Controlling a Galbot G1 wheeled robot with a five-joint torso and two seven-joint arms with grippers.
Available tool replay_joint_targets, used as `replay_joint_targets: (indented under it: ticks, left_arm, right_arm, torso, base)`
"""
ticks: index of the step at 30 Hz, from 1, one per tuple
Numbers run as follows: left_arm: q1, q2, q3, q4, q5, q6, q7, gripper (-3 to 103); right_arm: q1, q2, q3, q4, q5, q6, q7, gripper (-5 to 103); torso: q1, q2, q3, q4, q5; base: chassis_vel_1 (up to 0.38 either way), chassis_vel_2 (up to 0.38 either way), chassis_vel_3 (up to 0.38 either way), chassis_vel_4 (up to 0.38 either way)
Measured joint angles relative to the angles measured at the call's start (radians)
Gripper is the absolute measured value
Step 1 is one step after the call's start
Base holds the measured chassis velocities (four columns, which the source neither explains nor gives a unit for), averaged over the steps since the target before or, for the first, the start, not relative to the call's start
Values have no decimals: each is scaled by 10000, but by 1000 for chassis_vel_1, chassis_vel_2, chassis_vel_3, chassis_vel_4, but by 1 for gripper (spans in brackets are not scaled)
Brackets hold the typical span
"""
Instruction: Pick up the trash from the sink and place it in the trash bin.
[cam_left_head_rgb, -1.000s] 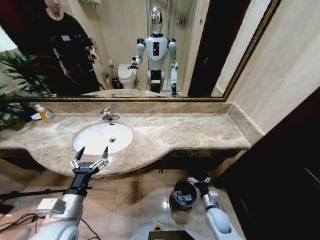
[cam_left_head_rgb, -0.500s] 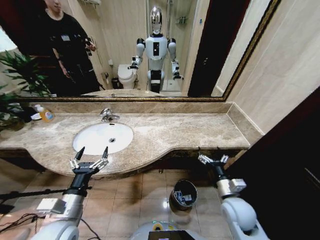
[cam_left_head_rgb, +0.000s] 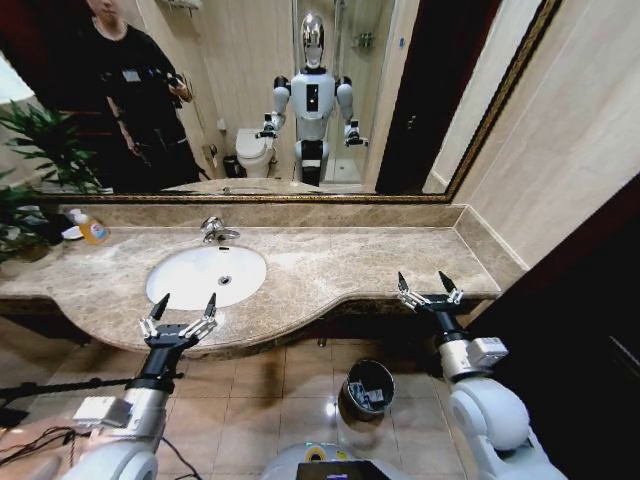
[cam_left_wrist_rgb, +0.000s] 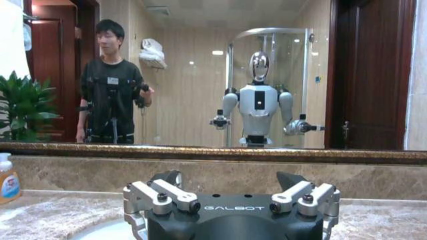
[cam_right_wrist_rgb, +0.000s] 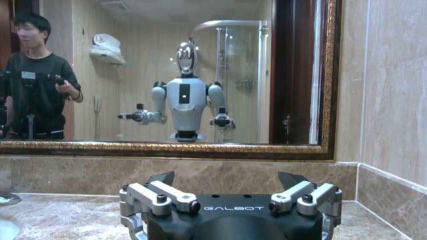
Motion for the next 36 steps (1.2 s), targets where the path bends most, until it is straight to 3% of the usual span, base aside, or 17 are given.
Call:
replay_joint_targets:
  ticks: [36]
  left_arm:
    - [0,0,0,0,0,0,0,100]
  right_arm:
    - [2,11,-16,-87,-26,54,-27,100]
  torso:
    - [0,0,0,0,0]
  base:
    - [0,0,0,0]
